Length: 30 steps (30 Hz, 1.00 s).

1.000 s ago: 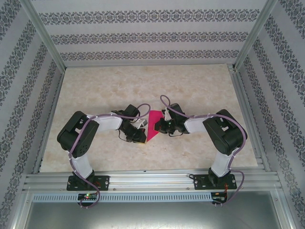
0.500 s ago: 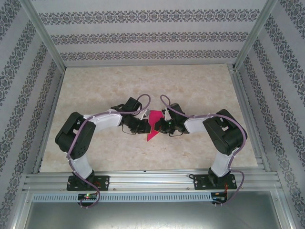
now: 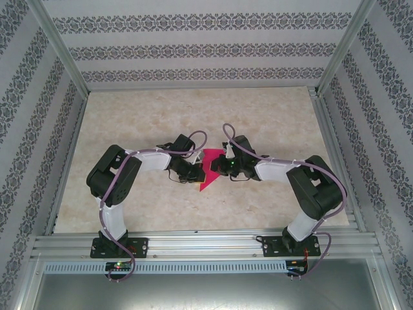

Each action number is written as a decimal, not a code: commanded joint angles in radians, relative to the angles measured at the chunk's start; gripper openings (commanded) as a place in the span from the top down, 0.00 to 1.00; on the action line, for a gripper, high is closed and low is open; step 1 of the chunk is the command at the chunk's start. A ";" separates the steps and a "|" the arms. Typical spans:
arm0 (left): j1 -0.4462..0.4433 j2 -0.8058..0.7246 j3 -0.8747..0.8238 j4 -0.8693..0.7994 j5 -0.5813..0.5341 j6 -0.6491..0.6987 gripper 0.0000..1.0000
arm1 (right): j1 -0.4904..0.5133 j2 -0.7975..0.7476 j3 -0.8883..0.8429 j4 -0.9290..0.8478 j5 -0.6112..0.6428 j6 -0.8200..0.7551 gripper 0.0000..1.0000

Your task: Fold a paper plane with a square sheet of paper (pick it up from the middle)

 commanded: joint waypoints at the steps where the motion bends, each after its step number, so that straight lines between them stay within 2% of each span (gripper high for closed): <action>1: 0.005 0.018 -0.016 -0.043 -0.080 0.022 0.96 | 0.027 0.009 -0.053 0.062 0.022 0.039 0.96; 6: 0.006 0.023 -0.002 -0.062 -0.083 0.029 0.97 | 0.028 0.097 -0.080 0.184 0.010 0.081 0.97; 12: 0.005 0.029 -0.006 -0.091 -0.099 0.045 1.00 | -0.015 0.125 -0.089 0.151 0.055 0.046 0.98; 23: 0.007 0.014 -0.032 -0.131 -0.106 0.073 1.00 | -0.197 0.058 -0.127 0.098 0.031 -0.034 0.95; 27: 0.007 0.006 -0.045 -0.129 -0.090 0.080 1.00 | -0.205 -0.012 -0.125 0.081 -0.005 -0.019 0.92; 30: 0.007 -0.005 -0.047 -0.130 -0.071 0.075 1.00 | -0.194 -0.101 -0.129 0.011 0.026 0.015 0.88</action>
